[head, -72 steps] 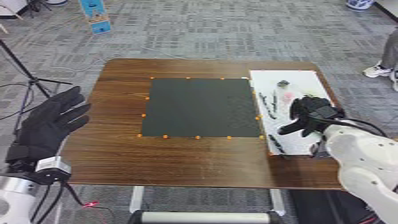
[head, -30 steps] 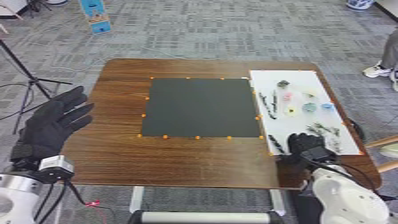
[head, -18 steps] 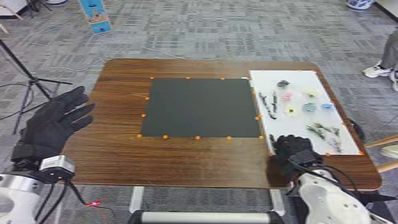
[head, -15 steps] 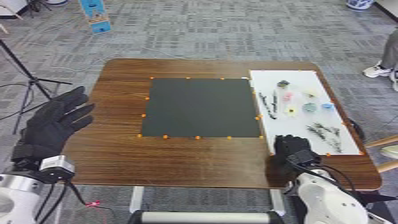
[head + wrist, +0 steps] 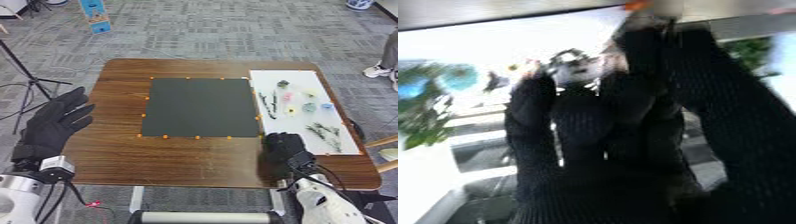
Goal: Arrange flowers
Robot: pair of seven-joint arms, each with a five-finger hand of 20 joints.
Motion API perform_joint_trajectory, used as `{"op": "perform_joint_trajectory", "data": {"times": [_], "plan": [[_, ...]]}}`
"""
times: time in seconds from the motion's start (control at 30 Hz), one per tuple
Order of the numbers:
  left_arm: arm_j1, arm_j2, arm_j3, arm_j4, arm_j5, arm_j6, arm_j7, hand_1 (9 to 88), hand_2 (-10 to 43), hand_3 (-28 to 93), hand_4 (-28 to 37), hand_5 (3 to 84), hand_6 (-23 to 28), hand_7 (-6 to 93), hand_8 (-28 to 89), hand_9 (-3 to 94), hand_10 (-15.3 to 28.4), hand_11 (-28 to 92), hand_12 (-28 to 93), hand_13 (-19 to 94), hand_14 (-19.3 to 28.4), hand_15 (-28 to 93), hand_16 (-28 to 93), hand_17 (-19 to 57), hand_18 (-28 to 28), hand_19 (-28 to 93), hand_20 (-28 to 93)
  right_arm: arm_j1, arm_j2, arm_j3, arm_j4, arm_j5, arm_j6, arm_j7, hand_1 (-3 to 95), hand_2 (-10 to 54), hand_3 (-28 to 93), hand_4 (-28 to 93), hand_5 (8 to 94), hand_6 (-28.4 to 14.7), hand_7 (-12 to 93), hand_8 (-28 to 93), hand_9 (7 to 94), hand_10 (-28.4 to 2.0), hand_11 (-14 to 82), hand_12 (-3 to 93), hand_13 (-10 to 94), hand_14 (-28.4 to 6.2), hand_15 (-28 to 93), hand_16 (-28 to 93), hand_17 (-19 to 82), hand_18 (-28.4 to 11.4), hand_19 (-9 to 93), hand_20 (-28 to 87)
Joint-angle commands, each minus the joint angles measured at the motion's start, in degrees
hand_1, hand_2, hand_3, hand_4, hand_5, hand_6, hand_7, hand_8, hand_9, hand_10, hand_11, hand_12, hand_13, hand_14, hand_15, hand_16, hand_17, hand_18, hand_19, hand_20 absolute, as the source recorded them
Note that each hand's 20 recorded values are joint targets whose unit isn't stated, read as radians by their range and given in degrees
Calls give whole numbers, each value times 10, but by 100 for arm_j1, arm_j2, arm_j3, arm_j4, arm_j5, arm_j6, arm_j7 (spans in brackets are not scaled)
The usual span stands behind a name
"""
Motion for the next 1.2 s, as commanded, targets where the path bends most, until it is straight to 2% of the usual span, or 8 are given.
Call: {"op": "perform_joint_trajectory", "data": {"times": [0.03,0.27,0.43,0.53,0.63,0.87,0.97,1.2], "plan": [[3,-9,22,14,-37,-22,-33,236,-45,717,-283,269,28,222,-115,238,107,232,143,218,128,261,9,-122,212,407,76,273,35,-501,492,223,570,-225,415,-95,843,-102,638,4,588,281,708,-105,591,696,640,-114,827,461,308,-214,833,506],[55,-17,-41,-16,-44,-14,-30,237,-44,716,-283,269,28,222,-115,238,107,232,143,218,128,261,9,-122,212,408,76,1036,80,-1017,627,333,668,-379,413,-95,843,-97,637,2,593,286,711,-105,600,690,643,-115,830,459,310,-213,832,507],[55,-2,-75,-19,-30,10,1,236,-45,718,-283,269,28,223,-115,238,107,233,143,219,127,261,9,-122,213,409,76,1859,-19,-1526,769,406,1004,-450,409,-95,846,-91,638,3,594,285,718,-103,601,689,651,-111,830,457,315,-214,832,507],[73,-29,-62,-32,-34,23,-2,236,-45,717,-283,269,28,223,-115,238,107,233,143,219,127,261,9,-122,213,409,76,2396,-201,-1842,920,449,1161,-473,408,-95,846,-89,638,3,593,287,720,-102,600,693,652,-110,829,459,316,-214,832,508],[21,-29,-10,-8,-35,5,-14,235,-45,718,-283,269,29,222,-115,238,107,232,142,219,127,260,9,-122,213,409,76,2908,-380,-2173,1074,471,1265,-480,407,-95,846,-89,639,3,593,288,721,-102,599,694,653,-111,829,461,318,-213,832,509],[21,-17,-22,-17,-25,42,23,234,-45,718,-283,269,29,222,-115,238,107,231,143,218,128,261,10,-122,213,409,76,3947,-718,-2891,1291,539,1530,-472,404,-95,847,-82,641,2,593,290,723,-100,597,694,655,-111,828,462,320,-215,833,510],[-13,-21,12,-2,-19,-11,3,234,-46,717,-283,269,29,222,-115,238,107,231,143,219,127,261,9,-122,213,409,76,4046,-674,-2868,1067,422,1313,-149,402,-95,849,-78,644,3,592,291,725,-100,598,694,657,-110,828,460,321,-215,833,511],[36,-20,-43,-8,-35,13,0,235,-46,718,-283,269,28,223,-115,238,107,231,144,218,128,262,9,-122,213,409,76,3883,-483,-2819,897,480,1075,-168,402,-95,848,-78,644,3,590,296,726,-101,595,701,656,-111,827,465,320,-214,834,512]]}}
